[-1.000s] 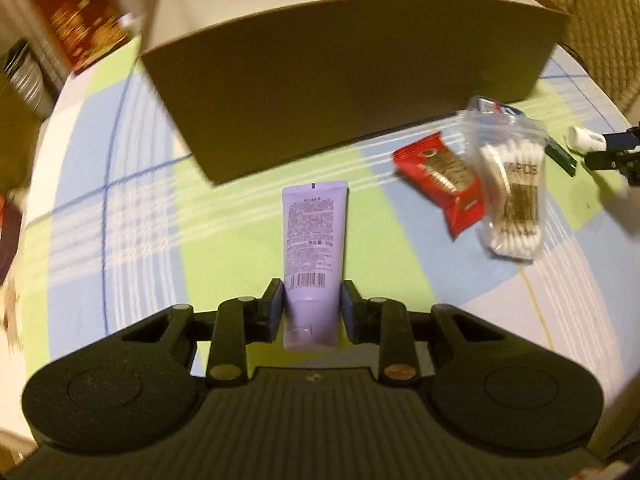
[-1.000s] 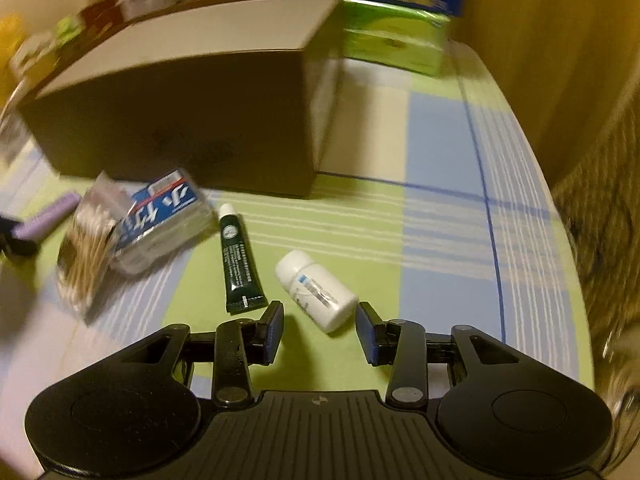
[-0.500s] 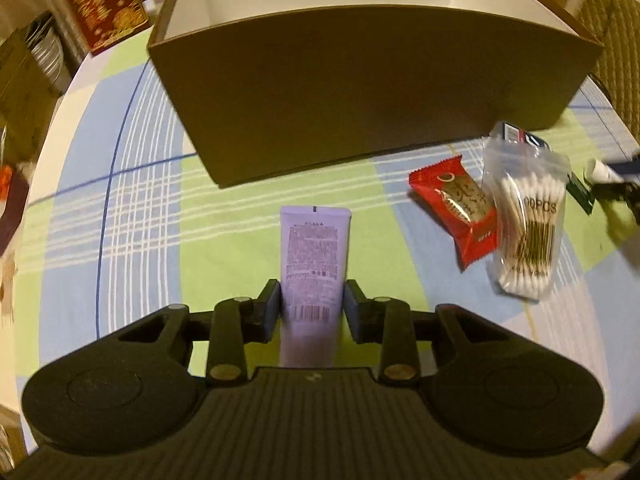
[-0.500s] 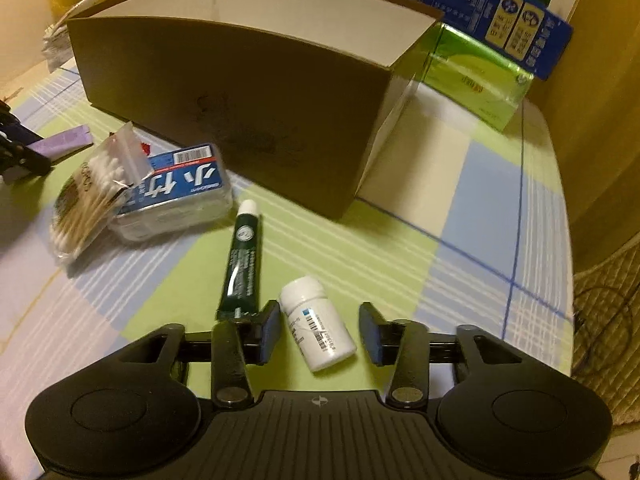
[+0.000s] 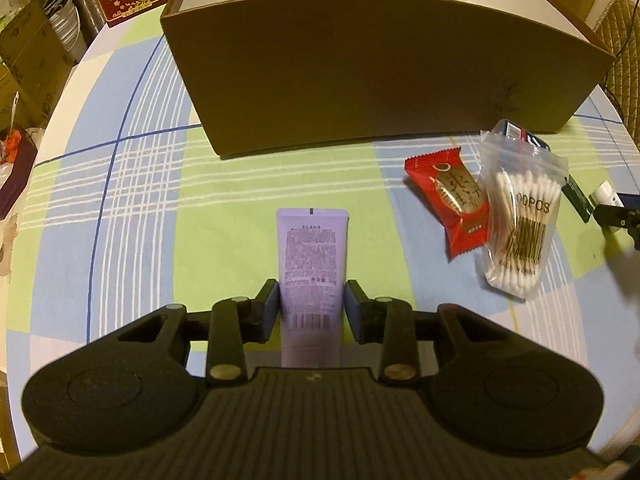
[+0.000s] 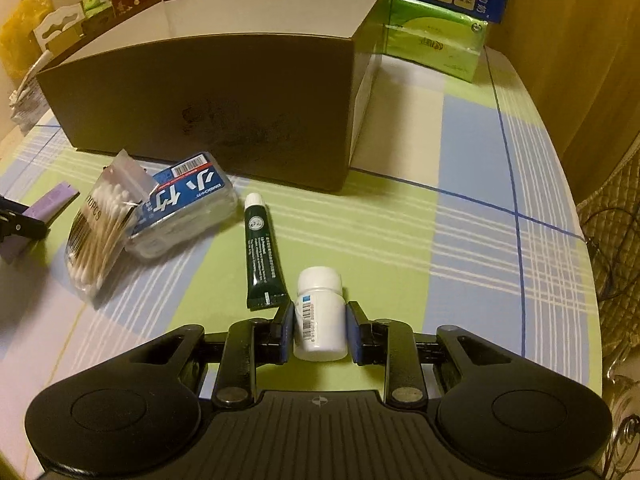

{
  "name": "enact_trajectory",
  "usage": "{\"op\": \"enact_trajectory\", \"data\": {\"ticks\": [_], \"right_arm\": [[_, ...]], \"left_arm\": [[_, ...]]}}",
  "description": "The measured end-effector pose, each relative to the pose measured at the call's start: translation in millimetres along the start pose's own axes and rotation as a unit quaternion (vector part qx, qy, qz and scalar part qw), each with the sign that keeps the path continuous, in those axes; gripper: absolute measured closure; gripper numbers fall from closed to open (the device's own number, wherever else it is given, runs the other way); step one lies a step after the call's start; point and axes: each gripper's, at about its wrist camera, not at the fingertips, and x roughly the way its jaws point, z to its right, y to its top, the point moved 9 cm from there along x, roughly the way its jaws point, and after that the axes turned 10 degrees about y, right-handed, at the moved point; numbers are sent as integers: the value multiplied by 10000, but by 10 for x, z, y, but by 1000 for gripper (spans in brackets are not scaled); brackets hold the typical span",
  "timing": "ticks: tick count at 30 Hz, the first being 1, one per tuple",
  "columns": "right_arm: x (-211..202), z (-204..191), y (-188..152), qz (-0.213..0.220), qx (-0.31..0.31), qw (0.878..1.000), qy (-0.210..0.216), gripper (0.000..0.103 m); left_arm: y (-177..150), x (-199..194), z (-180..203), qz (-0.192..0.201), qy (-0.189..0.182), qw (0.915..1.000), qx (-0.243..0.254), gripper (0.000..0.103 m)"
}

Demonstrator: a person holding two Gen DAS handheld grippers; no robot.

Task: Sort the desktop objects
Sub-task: 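Carry the purple tube and white bottle over into the cardboard box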

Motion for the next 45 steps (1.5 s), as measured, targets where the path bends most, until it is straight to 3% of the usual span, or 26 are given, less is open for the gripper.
{"op": "enact_trajectory", "data": {"ticks": [12, 16, 23, 37, 45], "right_arm": [[-94, -120, -99, 93, 227, 9997, -4, 79], [-156, -196, -158, 97, 485, 9986, 201, 79], [-321, -375, -168, 232, 660, 9961, 546, 79], [-493, -733, 181, 499, 392, 9934, 960, 79], [-580, -971, 621, 795, 145, 9887, 1260, 79]], "left_arm": [[-130, -86, 36, 74, -162, 9998, -46, 74], [-215, -182, 17, 37, -393, 9989, -266, 74], [-195, -386, -29, 232, -440, 9980, -397, 74], [107, -888, 122, 801, -657, 9942, -305, 74], [485, -1103, 88, 1168, -661, 9907, -221, 74]]}}
